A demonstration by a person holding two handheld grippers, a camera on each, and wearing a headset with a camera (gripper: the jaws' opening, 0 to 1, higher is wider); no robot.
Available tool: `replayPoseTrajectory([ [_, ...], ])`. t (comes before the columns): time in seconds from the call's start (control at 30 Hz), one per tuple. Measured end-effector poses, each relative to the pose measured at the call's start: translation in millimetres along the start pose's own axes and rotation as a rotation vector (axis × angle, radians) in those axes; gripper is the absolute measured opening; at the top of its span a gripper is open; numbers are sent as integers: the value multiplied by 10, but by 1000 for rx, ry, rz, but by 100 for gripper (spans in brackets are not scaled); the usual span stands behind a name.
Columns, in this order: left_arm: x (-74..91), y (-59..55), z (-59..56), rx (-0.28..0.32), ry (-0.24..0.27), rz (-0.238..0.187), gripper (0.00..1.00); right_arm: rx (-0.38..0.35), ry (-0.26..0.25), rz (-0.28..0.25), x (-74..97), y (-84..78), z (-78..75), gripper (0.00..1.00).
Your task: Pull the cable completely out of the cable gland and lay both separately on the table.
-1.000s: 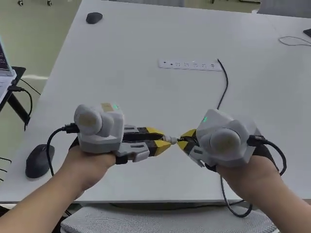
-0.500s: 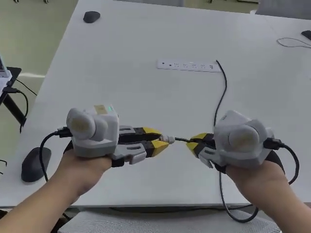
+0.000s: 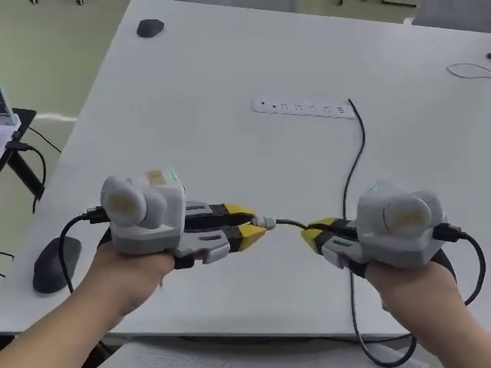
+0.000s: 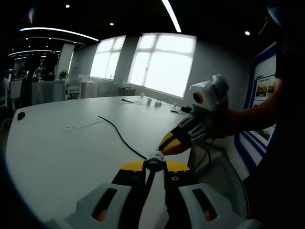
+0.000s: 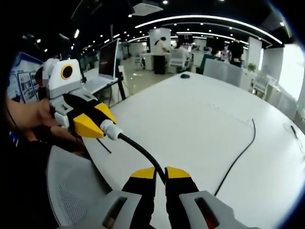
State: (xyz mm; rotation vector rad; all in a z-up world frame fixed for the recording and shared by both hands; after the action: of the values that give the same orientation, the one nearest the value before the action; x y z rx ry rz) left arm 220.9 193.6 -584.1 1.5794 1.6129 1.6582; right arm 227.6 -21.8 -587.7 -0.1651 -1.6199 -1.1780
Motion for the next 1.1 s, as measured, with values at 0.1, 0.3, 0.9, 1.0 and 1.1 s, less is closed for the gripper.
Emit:
replayPoseTrajectory([
  [0.1,-38,19,-14,-2,4,2,14,-51,19,-2,-31,-42,-83,1],
  [0.3,-99,24,-31,20,16,4,14,-110,25,9,-99,-163,-247,1],
  [0.9,-145,75,-133,-8,32,25,14,-93,-23,-55,-17,-298,-368,5],
  [1.0,-136,91,-142,-7,33,11,14,3,-41,-55,66,-266,-365,9],
  [1.1,-151,104,-165,-20,32,10,14,115,-55,-52,177,-182,-305,19],
])
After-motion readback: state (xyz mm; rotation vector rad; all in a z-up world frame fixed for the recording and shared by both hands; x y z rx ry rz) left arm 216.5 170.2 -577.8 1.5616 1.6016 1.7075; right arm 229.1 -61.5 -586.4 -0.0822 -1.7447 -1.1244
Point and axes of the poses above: the centre of the closed fingertips' face, and the gripper's own axes: x roughly backward along the fingers, z roughly to its left, y roughly out of its top, the point moved 10 cm from there along x, roughly backward along the fingers, and after that the axes turned 12 degrees about z, right-handed, at the moved point
